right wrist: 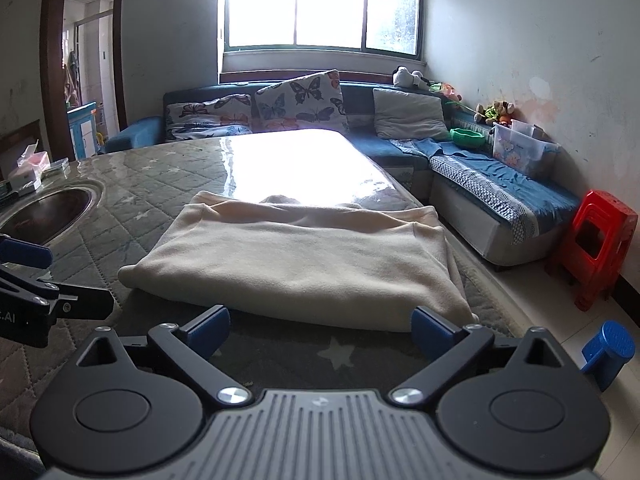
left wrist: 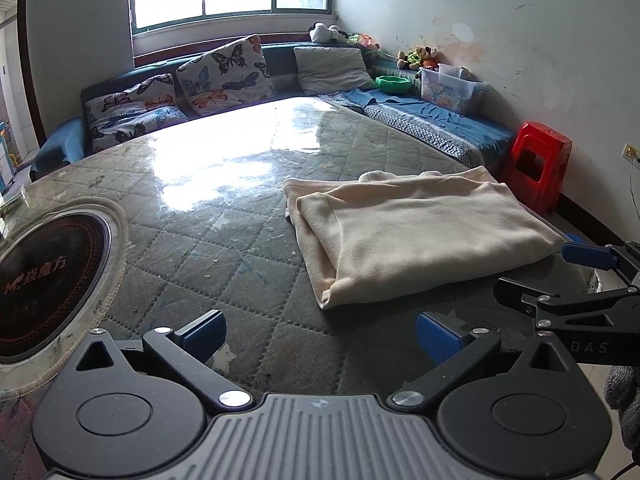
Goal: Fold clothes
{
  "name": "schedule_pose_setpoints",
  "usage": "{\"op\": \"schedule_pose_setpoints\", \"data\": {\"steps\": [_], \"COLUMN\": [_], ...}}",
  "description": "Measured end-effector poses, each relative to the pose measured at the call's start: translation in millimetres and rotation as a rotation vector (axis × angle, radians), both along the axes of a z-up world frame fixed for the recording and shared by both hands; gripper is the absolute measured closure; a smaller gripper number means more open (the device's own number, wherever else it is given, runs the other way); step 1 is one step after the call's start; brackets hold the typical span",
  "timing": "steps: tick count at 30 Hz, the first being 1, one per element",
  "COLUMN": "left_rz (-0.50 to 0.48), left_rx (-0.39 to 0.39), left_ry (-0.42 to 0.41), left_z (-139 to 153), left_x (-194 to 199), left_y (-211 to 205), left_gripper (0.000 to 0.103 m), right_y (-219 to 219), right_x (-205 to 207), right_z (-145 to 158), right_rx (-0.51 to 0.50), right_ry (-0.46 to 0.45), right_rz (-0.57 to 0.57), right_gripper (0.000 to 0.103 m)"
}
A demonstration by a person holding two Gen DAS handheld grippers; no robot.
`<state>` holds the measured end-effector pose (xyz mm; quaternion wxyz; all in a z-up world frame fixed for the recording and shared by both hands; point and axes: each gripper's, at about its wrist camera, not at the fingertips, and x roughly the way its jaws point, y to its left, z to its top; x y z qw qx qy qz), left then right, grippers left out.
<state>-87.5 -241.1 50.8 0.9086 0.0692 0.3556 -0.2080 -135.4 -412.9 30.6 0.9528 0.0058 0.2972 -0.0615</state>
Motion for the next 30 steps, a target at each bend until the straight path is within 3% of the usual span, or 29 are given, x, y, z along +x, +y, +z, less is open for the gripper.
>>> {"op": "schedule_pose_setpoints", "data": {"steps": [30], "left_rz": [-0.003], "left_rx": [0.025], "left_ry": [-0.031], "left_z": [-7.0], "left_x": [-20.2], "left_y": [-1.5], "left_gripper": [0.000], "right_y": [9.0], "right_x": [-13.3], "right_z": [-0.7], "right_rx": [-0.022], "right_ry": [-0.005], "right_rz": [0.003], "right_gripper": [0.000]}}
